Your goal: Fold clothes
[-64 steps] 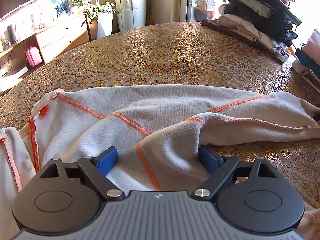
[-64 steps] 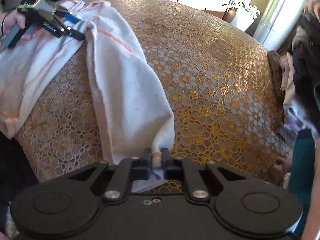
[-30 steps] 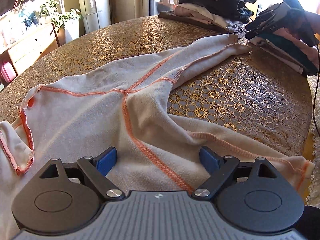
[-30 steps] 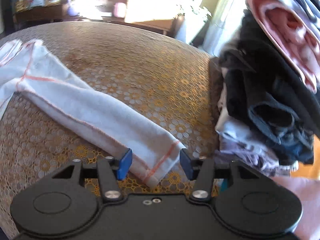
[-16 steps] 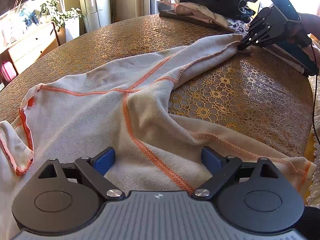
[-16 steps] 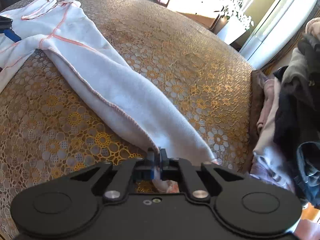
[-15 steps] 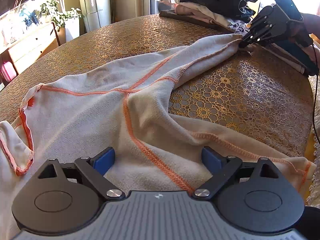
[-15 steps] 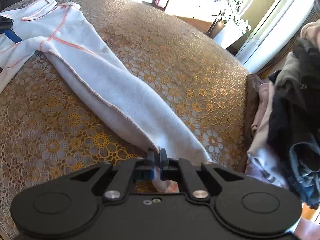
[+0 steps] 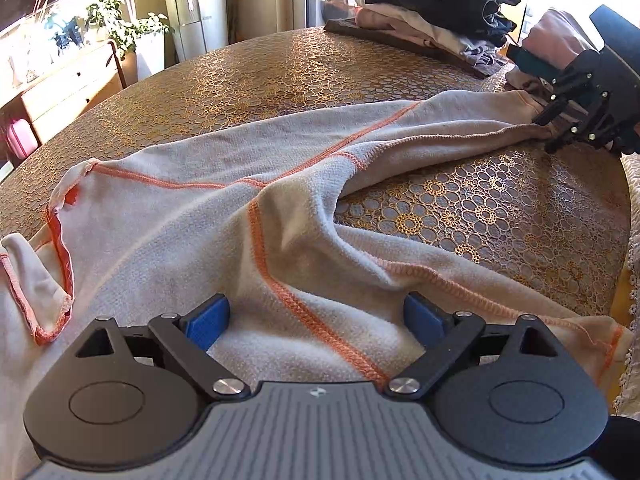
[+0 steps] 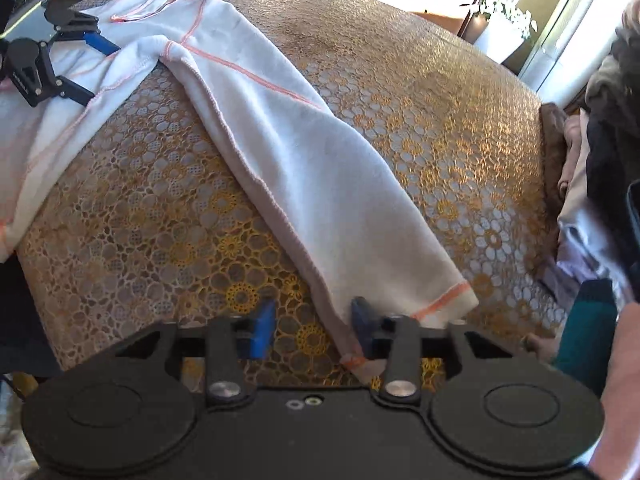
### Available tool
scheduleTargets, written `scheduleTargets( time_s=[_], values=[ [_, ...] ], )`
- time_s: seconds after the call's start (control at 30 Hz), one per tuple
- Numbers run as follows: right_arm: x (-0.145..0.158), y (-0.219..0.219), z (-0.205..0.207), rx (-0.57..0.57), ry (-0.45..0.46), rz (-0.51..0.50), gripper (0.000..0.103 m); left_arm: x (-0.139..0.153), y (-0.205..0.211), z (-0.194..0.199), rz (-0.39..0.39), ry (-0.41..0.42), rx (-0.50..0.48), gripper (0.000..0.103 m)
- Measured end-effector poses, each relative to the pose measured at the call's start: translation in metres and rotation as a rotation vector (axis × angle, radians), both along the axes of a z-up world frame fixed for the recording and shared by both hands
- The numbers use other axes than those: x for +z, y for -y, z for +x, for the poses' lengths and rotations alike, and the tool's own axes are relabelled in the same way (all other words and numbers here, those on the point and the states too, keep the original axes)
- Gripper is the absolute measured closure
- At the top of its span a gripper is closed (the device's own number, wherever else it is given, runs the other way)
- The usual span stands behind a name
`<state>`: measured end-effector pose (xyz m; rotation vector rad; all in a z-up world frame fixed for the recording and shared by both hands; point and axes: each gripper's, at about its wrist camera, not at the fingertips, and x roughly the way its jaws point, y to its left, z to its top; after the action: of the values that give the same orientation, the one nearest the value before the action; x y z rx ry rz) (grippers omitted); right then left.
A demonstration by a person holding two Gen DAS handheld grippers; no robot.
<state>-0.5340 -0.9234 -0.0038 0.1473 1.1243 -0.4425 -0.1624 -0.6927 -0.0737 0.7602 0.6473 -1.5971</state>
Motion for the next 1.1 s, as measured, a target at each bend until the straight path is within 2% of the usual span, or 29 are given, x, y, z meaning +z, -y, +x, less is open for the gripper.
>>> scheduleTargets(
  time_s=[0.07, 0.17, 0.27, 0.47, 0.7, 0.73, 0.93, 1.03, 1.1],
  values=[
    [0.016, 0.005, -0.009, -0.002, 0.042, 0.006, 0.0, 0.0, 0.001, 0.0, 0.001, 0.001, 0.0, 0.008],
    [0.036, 0.026, -0.024, -0.141, 0.124, -0.05, 0.0, 0.0, 0.001, 0.0, 0.002, 0.001, 0.001, 0.007],
    [0.03, 0.051, -0.015, -0.198, 0.067, -0.09, 0.0, -0.001, 0.001, 0.0, 0.001, 0.003, 0.006, 0.006],
    [-0.005, 0.067, -0.002, -0.201, -0.027, -0.041, 0.0, -0.001, 0.0, 0.001, -0.003, 0.002, 0.007, 0.005],
    [-0.014, 0.046, -0.014, -0.189, -0.008, -0.021, 0.0, -0.003, 0.0, 0.001, -0.011, 0.002, 0.012, 0.002],
    [-0.014, 0.043, -0.013, -0.179, -0.011, -0.029, 0.0, -0.003, 0.0, 0.001, -0.013, 0.002, 0.015, 0.002],
    [-0.015, 0.032, 0.006, -0.113, -0.127, -0.226, 0.0, -0.003, -0.001, 0.0, -0.017, 0.005, 0.032, 0.001],
    [-0.017, 0.051, -0.002, -0.198, -0.163, -0.276, 0.0, -0.003, -0.002, -0.001, -0.02, 0.008, 0.033, 0.001],
    [-0.022, 0.05, 0.0, -0.187, -0.169, -0.269, 0.0, -0.003, -0.003, 0.0, -0.021, 0.004, 0.031, 0.001]
  ],
)
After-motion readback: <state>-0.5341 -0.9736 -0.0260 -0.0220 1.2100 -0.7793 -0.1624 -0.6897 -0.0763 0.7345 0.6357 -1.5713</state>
